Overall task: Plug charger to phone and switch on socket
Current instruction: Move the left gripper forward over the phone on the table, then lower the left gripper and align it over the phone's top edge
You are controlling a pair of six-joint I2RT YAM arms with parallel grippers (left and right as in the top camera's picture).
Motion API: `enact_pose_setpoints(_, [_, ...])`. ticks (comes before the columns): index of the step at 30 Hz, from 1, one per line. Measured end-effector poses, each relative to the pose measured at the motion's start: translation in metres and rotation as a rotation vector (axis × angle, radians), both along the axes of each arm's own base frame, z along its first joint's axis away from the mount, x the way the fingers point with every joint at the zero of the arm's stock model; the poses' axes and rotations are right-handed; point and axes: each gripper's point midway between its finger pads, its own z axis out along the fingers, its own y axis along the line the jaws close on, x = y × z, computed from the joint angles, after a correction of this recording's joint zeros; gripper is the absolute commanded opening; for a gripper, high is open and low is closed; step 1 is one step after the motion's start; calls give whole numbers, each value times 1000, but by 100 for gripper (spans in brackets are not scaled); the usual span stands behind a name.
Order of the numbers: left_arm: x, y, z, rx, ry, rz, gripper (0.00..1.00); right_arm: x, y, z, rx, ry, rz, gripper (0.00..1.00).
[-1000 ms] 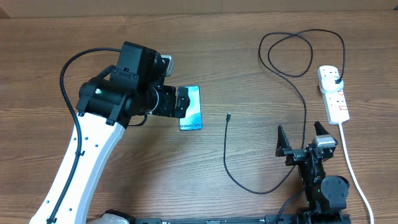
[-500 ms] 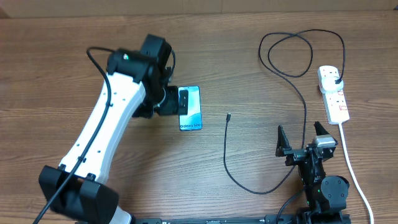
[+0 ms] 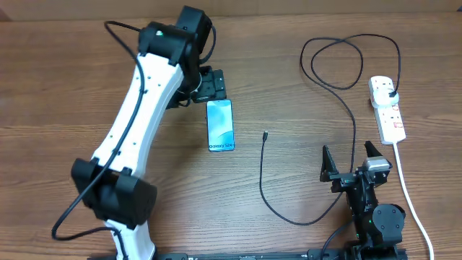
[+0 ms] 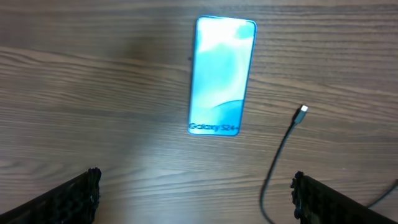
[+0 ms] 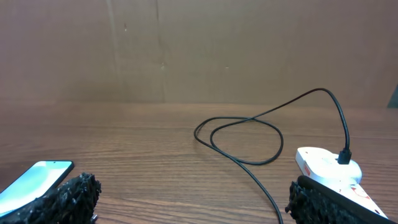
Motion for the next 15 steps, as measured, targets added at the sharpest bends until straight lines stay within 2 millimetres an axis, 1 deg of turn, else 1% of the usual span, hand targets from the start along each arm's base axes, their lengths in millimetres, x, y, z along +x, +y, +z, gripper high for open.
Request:
enact_pose_setpoints(5, [6,-15,-14,-57,32,7,100,0,0,0,0,0,0,100])
enact_pose_setpoints(7, [6,-21,-21,-63,50,0,100,0,0,0,0,0,0,100])
enact_pose_setpoints(10, [4,-31,-38,-54,94,-22,100,0,0,0,0,0,0,100])
enact_pose_setpoints(15, [4,-46,-75,-26,169,-59,100,0,0,0,0,0,0,100])
